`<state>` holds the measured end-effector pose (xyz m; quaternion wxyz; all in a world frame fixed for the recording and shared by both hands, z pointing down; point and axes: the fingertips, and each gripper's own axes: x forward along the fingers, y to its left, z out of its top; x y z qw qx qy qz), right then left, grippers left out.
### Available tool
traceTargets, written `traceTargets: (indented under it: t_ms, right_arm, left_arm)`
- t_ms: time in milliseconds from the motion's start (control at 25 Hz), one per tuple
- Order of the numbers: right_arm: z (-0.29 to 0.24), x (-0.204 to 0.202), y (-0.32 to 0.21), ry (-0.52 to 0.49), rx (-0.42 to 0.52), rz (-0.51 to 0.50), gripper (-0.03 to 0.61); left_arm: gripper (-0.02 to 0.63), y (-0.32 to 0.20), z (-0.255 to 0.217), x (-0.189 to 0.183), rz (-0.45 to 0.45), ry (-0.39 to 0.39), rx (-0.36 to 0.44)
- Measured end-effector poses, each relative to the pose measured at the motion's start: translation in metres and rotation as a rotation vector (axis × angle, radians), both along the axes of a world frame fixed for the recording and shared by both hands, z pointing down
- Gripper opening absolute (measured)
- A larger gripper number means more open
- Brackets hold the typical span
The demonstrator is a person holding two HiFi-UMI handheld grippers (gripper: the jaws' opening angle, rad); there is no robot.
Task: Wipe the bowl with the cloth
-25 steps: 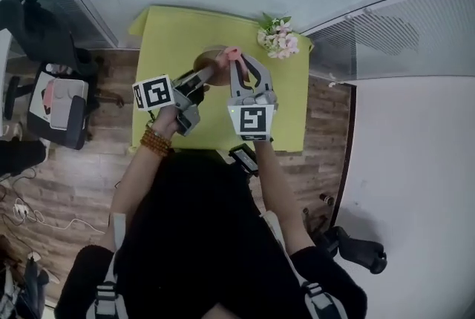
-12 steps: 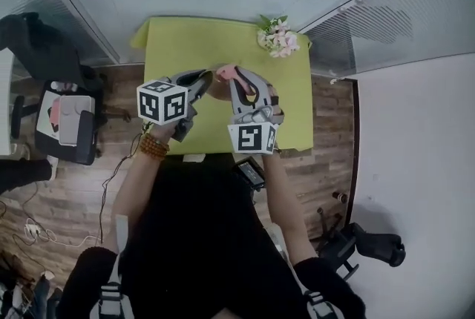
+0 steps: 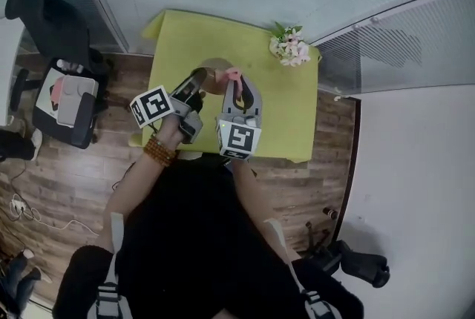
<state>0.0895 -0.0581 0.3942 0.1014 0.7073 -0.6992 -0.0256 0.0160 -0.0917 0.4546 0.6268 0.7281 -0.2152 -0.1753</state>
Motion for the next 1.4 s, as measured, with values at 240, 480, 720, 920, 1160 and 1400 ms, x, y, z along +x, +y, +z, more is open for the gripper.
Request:
traceTargets:
  t_ms: [240, 480, 720, 920, 1160, 1400]
  right_arm:
    - [0.002, -0.004, -0.004, 0.226, -0.114, -0.137, 0.020]
    - [0.001, -0.041, 0.014, 0.487, -0.135, -0.338, 0.020]
    - [-0.001, -0.050, 0.017, 0.290, -0.078, -0.260, 0.031]
    - [-0.013, -0.045, 0.027, 0.126, 0.017, -0.151, 0.028]
    - [-0.005, -0.016, 0.037, -0.189, 0.011, -0.057, 0.032]
    - [0.005, -0.027, 0.039, 0.360, -0.165, -0.297, 0.020]
  left_arm:
    - [0.091, 0.026, 0.004, 0.008, 0.274, -0.112, 0.195]
    - [0.039, 0.034, 0.013, -0.006, 0.302, -0.526, 0.473]
    - [0.024, 0.032, 0.020, -0.013, 0.205, -0.259, 0.153]
    - [0.035, 0.030, 0.001, -0.023, 0.076, -0.090, 0.064]
    - [0.076, 0.048, -0.007, -0.009, 0.083, 0.000, 0.068]
    - [0.143, 0.066, 0.016, -0.003, 0.318, -0.432, 0.406]
